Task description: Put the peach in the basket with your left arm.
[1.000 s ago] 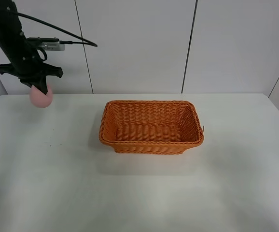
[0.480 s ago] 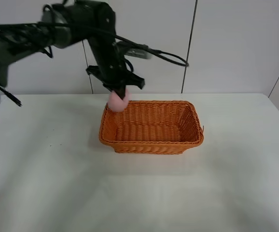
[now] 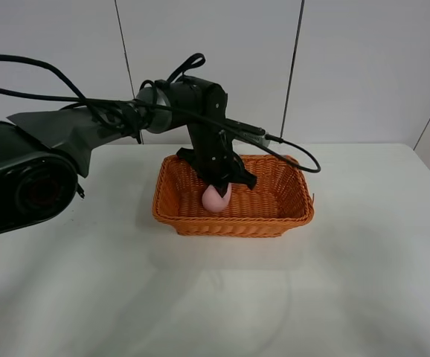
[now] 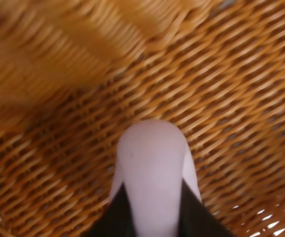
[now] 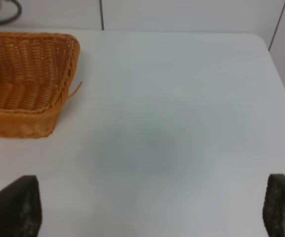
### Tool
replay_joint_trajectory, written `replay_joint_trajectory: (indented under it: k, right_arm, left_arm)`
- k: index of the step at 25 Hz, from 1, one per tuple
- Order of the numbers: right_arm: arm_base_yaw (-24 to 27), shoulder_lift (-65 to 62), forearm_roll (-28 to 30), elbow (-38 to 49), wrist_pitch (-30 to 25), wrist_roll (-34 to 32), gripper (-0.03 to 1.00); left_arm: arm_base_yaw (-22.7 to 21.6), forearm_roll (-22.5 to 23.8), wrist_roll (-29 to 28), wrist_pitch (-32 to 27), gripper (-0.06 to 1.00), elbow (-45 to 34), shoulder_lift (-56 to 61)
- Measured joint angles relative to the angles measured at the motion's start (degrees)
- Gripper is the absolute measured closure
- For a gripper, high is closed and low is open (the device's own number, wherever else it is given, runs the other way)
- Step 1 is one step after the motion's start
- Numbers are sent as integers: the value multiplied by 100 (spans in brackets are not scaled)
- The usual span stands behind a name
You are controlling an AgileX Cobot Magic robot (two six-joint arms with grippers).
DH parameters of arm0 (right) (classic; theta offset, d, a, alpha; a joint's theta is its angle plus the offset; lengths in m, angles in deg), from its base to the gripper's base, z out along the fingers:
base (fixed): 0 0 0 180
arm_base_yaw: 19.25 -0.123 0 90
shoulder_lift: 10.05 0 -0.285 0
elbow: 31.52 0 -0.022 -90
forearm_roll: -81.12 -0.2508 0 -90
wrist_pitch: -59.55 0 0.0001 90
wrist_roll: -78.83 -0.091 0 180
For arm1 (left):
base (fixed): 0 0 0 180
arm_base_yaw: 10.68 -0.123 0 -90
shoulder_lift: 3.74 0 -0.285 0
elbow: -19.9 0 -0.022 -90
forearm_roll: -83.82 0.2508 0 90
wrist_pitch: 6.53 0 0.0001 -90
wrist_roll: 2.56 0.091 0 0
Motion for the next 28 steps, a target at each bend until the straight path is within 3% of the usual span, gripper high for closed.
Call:
replay_joint_trajectory:
  k: [5,8,13,18,24,28]
  right_arm:
    - [0,0,0,0,0,0,27]
    - [0,0,0,0,0,0,27]
    - [0,0,0,0,0,0,27]
    - [0,0,0,0,0,0,27]
    - [0,0,0,0,0,0,27]
    - [0,0,0,0,0,0,27]
  left_arm:
    - [0,0,-17,-186,31,97,-8]
    - [0,69,-21,-520,19,340,30]
    - [0,235,24,-1051,15,985,282]
    - [-179,371,45,-1108,15,1199,580]
    - [-931,378,165,-1110,15,1199,560]
    - [-1714,393,259,-1110,15,1199,560]
